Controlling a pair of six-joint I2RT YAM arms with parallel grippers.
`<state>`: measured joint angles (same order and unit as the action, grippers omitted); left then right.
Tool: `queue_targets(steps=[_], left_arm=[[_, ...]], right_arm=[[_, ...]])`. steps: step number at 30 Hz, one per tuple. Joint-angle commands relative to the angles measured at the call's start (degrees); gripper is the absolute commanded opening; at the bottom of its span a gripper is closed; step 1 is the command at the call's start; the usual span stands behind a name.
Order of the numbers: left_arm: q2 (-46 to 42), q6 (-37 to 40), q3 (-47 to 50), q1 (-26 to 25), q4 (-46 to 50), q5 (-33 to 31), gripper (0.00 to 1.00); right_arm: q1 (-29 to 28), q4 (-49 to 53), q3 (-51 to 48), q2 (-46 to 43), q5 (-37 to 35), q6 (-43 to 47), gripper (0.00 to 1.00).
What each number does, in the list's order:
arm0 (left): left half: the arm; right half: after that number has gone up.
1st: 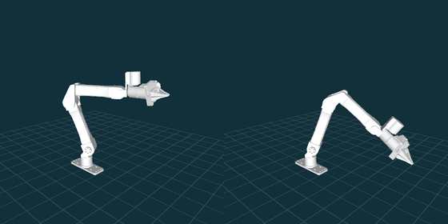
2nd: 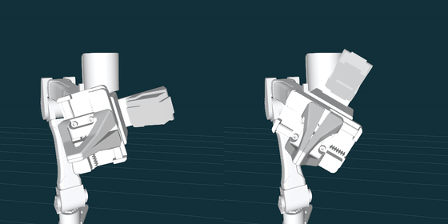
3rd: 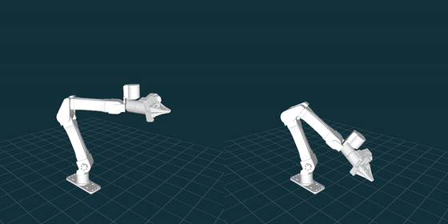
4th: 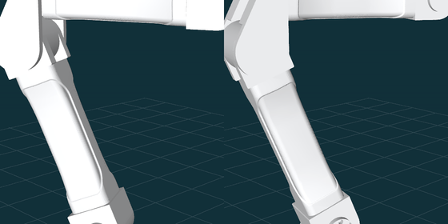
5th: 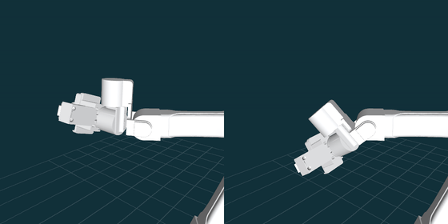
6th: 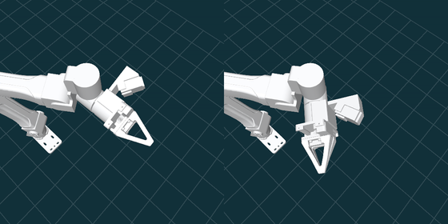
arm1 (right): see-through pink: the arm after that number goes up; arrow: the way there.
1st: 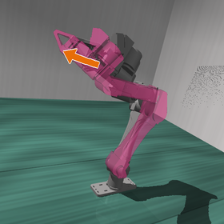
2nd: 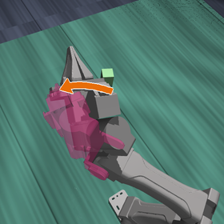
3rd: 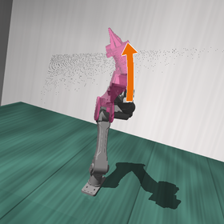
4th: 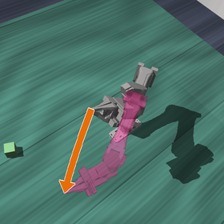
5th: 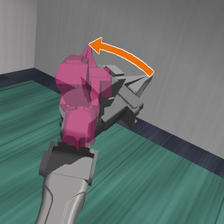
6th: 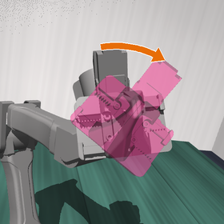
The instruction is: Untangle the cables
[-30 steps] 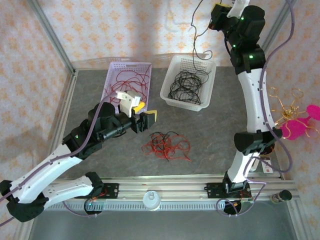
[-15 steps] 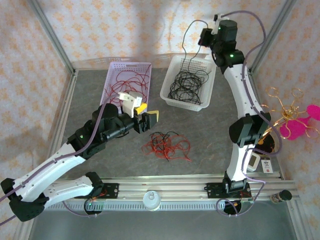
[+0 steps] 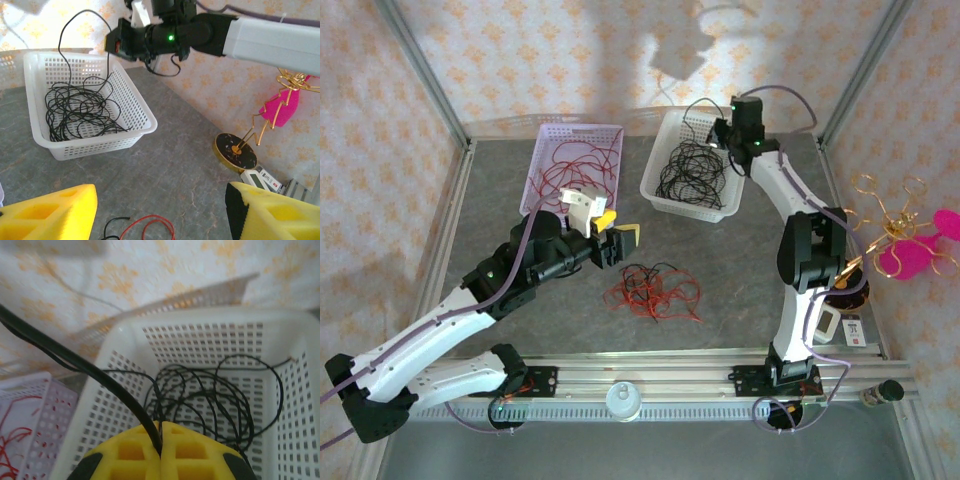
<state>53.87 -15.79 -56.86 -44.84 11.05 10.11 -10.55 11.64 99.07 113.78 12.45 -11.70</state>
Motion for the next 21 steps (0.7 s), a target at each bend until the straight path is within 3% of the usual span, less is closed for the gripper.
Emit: queue_targets(steps=[1,7,14,21], left_arm=[[0.61,-1.59,1.30,0.21,-3.12,0.75,0.70],[0.98,-2.61,3.00,0.22,-3.72,0.97,0.70],[1.24,-3.97,4.11,0.22,-5.34,1.42,0.70],[1.59,-4.77,4.98,0.23,-5.65,1.23,0.70]], right_arm=[[-0.14,-4.78,-2.76,1.26,0.46,-1.44,0.00],[-0.17,-3.71,-4.62,5.67,1.28,-1.97,0.00],[-0.05,-2.38,-1.54,12.40,-3.39,-0.81,0.02],[-0.08,1.92,7.50,18.31,-4.91,0.66,0.25]])
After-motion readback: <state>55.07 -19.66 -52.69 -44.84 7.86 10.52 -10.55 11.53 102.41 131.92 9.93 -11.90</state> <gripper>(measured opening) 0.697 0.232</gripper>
